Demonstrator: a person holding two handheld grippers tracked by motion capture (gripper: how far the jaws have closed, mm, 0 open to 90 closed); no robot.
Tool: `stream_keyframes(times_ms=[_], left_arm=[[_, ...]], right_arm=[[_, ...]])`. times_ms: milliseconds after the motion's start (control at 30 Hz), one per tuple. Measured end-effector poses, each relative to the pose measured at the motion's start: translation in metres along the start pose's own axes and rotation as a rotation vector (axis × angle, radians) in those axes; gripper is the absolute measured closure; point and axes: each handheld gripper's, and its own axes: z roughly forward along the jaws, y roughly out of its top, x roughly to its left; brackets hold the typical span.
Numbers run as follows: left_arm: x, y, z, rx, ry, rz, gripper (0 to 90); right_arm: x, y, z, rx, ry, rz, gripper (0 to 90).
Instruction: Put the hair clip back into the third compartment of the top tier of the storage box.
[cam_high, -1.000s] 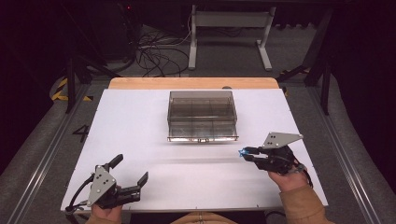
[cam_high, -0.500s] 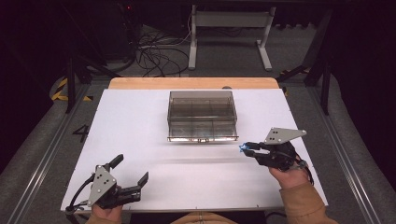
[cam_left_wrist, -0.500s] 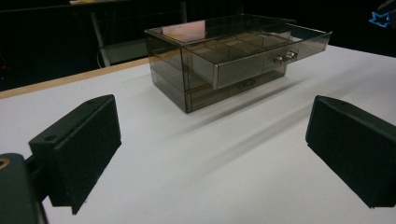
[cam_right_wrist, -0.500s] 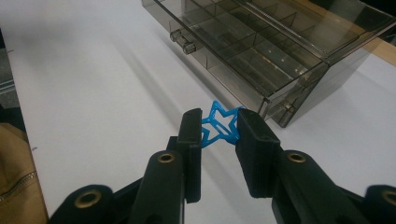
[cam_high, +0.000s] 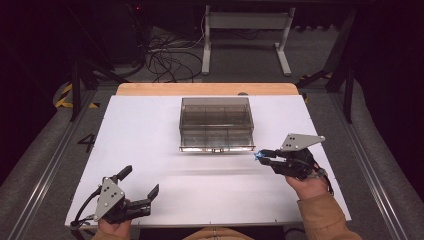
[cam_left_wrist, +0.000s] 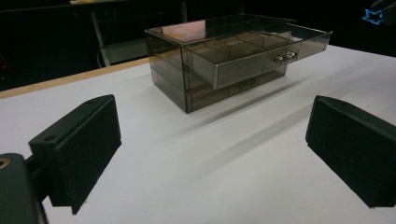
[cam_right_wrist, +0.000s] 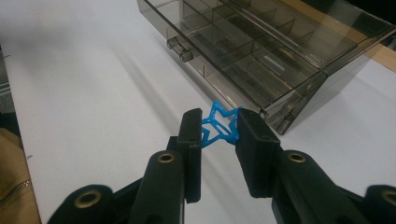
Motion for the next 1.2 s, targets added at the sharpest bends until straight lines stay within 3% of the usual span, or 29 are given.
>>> stream_keyframes(times_ms=[467,1200], left_arm=[[0.001,0.0,0.0,0.003,0.003,-0.005,4.0],[0.0,0.0,0.001,0.004,-0.004,-0.004,4.0]], right_arm=[[-0.006,0.015,0.002,0.003,-0.011,0.005,72.3],[-0.019,0.044,0.019,0.048,-0.012,0.011,72.3]])
